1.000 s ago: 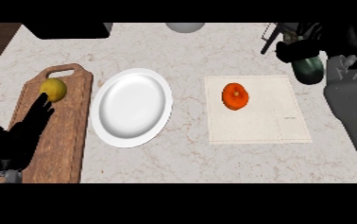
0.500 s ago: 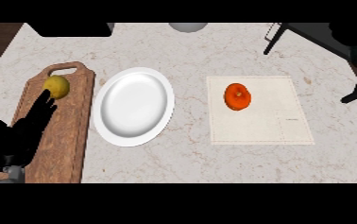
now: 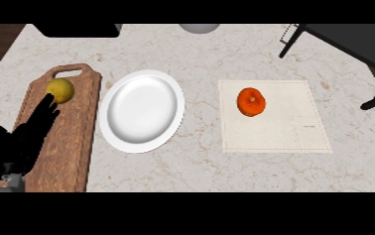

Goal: Pick the eggplant from the placemat and place it in the tiered shelf

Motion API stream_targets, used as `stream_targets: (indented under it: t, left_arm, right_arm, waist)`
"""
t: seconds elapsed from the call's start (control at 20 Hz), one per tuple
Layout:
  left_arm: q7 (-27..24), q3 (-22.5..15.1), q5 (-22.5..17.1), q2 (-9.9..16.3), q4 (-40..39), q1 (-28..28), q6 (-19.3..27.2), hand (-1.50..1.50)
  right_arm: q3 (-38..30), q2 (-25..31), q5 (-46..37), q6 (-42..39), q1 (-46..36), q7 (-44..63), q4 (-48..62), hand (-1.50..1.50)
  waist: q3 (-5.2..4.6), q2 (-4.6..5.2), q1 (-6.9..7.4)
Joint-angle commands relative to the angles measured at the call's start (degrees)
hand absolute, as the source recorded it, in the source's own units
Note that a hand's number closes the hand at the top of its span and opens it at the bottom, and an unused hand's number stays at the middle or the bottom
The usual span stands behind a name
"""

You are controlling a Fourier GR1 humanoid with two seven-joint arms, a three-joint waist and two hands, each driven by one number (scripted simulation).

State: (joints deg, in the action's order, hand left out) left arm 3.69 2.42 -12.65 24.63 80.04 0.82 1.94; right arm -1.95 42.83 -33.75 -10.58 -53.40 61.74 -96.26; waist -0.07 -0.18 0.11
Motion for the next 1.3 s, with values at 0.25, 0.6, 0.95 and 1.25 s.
stream_targets:
  t: [0.25, 0.6, 0.95, 1.25]
  left_arm:
    - [-0.96, -1.21, 2.90, -2.78, -1.30, -0.89, 1.23, 0.00]
    - [3.39, 0.45, 1.13, -1.87, 4.37, 0.67, 0.14, 0.00]
    - [-0.23, 2.90, 0.95, -1.05, 0.33, 1.38, -3.13, 0.00]
    - [1.92, 1.25, 2.99, -2.82, 0.76, -1.68, -1.88, 0.00]
  right_arm:
    - [-0.29, 2.52, -2.25, -6.72, -7.23, 0.62, 12.73, 1.50]
    - [0.34, 3.42, -9.17, -2.70, -9.43, -6.68, 24.81, 1.50]
    - [-2.27, 4.96, -12.92, 2.58, -10.55, -16.21, 37.64, 1.50]
    - [-6.38, 3.54, -12.88, 10.05, -12.06, -22.66, 49.28, 1.50]
  waist:
    - [0.00, 0.20, 0.24]
    - [0.06, 0.24, 0.93]
    - [0.05, 0.42, 1.02]
    - [0.07, 0.64, 1.23]
